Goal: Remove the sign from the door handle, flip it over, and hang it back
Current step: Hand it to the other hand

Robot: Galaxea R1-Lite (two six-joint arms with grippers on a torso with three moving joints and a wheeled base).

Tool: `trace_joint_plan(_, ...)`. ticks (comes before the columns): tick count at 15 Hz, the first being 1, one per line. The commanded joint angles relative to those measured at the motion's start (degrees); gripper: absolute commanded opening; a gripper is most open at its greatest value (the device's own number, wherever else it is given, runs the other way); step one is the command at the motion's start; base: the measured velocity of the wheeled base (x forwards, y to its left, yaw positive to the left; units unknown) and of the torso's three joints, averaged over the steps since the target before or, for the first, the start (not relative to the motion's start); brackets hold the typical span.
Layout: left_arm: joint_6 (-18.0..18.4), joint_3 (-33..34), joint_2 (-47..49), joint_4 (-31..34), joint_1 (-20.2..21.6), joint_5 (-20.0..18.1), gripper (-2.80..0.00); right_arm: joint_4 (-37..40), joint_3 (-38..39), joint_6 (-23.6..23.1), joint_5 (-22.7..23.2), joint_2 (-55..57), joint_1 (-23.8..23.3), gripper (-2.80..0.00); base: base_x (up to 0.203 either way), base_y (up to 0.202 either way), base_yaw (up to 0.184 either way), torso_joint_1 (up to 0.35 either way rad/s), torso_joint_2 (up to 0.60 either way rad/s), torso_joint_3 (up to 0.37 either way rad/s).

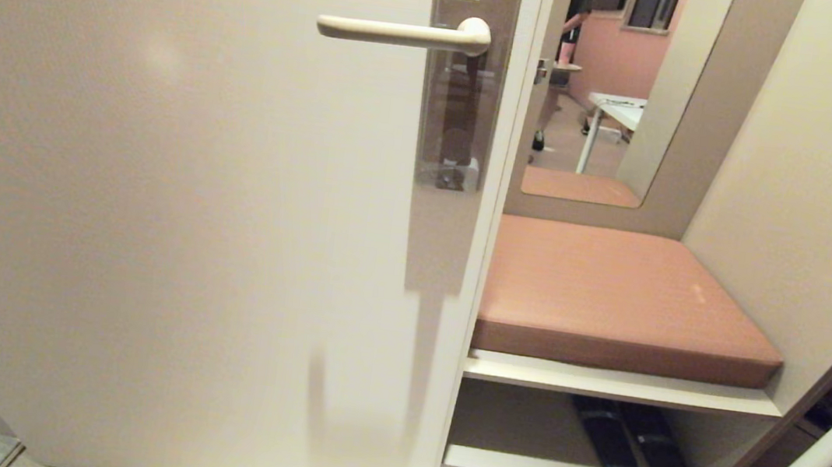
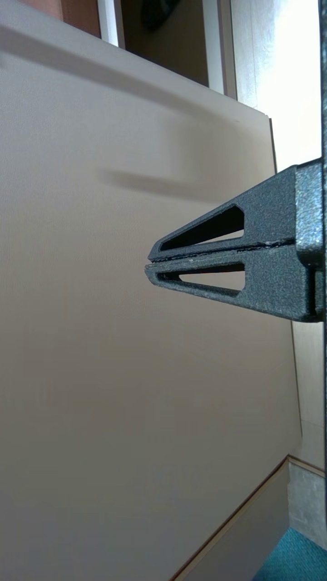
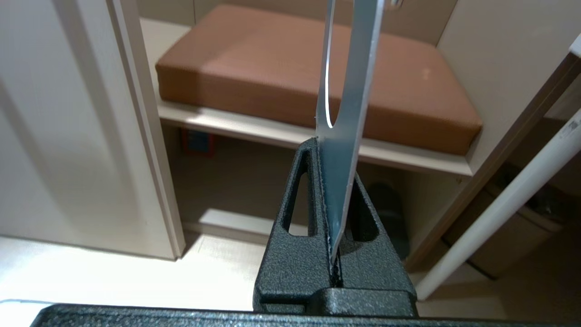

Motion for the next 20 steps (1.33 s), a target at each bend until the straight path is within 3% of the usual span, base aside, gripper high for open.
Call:
trace_joint_plan(1,0.05,0.0,0.07,0.0,0.02,-0.03,-2.8,0.0,0.0,-0.03,0.02,-1.59,0.0,-2.8,0.0,0.0,0.0,0.0,0.0,0.0)
trace_joint_plan(6,0.01,0.0,0.07,0.0,0.02,-0.03,-2.8,0.18,0.0,3.57,-0.13,-1.59,0.0,-2.8,0.0,0.0,0.0,0.0,0.0,0.0)
trace_joint_plan(20,0.14,0.0,0.07,-0.04,0.02,-0.12,-2.8,0.18,0.0,3.57,-0.13,-1.59,0.0,-2.8,0.0,0.0,0.0,0.0,0.0,0.0)
